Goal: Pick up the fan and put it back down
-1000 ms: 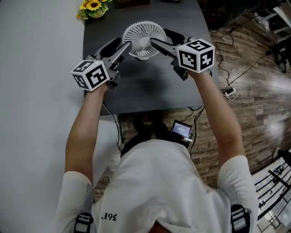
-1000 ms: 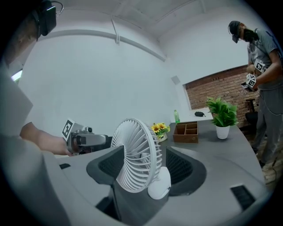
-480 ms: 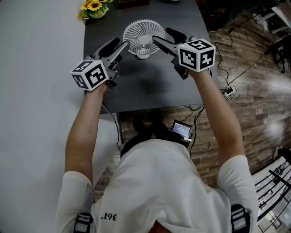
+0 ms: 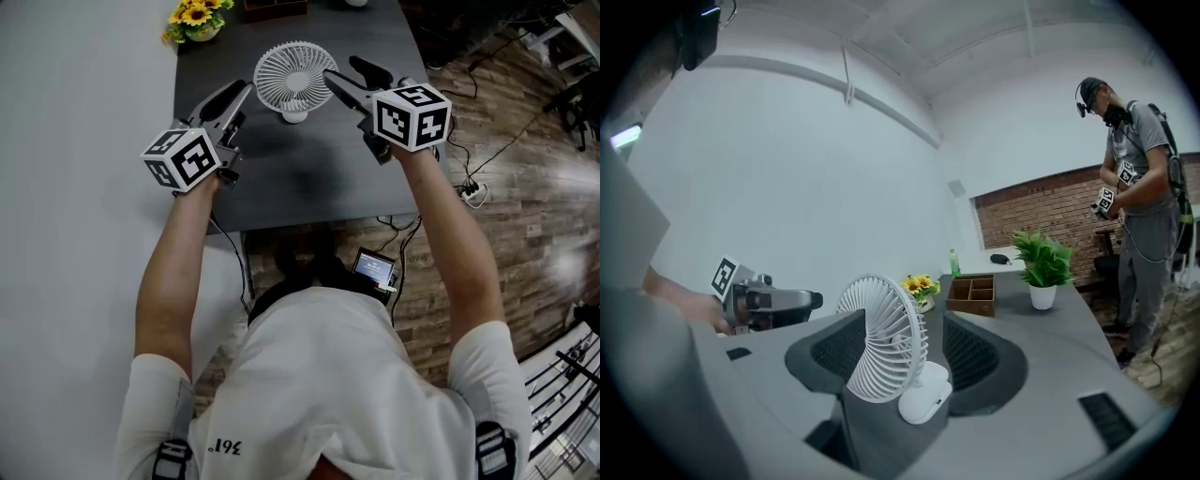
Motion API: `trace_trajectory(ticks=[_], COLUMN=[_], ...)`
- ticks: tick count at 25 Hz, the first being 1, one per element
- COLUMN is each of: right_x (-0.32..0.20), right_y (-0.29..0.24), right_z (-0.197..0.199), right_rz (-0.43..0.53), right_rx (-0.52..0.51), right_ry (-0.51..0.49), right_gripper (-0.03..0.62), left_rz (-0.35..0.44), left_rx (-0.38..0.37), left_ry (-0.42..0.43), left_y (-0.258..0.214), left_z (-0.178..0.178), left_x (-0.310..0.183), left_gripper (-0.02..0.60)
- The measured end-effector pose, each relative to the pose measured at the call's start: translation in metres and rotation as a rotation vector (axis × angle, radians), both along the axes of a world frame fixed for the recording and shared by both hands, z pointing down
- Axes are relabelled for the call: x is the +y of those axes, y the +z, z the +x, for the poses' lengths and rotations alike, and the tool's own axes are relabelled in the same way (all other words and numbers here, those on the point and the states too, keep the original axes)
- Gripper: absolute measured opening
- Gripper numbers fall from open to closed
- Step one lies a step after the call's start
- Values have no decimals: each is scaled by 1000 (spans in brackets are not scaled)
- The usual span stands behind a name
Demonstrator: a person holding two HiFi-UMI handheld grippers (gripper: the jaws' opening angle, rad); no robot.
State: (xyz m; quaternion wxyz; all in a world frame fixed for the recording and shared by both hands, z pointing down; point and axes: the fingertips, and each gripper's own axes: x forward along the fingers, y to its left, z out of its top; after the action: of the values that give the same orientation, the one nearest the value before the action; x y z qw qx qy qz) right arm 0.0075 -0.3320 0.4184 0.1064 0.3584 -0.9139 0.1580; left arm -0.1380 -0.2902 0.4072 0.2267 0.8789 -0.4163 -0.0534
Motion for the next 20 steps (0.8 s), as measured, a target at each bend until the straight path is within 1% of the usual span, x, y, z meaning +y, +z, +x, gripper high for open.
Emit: trace_trajectory(ticks=[2,3,4,5,7,13,20], right_x=[3,4,5,5,7,16,19], right_y=[-8,-12,-15,-17,-17,-14,-15], right_z=[2,4,6,7,9,13,14], right_rz=[8,12,15,17,17,38,41], right_rx=[1,-1,-6,-10,-11,42,52], right_ry=[7,14,21,27,31,39,51], right_gripper=[251,203,135,104,67,58,58], left_rz=[7,10,12,14,19,29,24], left_rx=[-3,-4,-4,-5,-5,-5,-12], left_ry=[1,2,5,7,10,12,11], left_y=[-9,-13,-16,-18,-19,-21,-22], left_z=[1,2,3,4,6,6,6], left_x=[3,4,6,7,9,20,27], left_gripper=[89,84,83,81,80,75,72])
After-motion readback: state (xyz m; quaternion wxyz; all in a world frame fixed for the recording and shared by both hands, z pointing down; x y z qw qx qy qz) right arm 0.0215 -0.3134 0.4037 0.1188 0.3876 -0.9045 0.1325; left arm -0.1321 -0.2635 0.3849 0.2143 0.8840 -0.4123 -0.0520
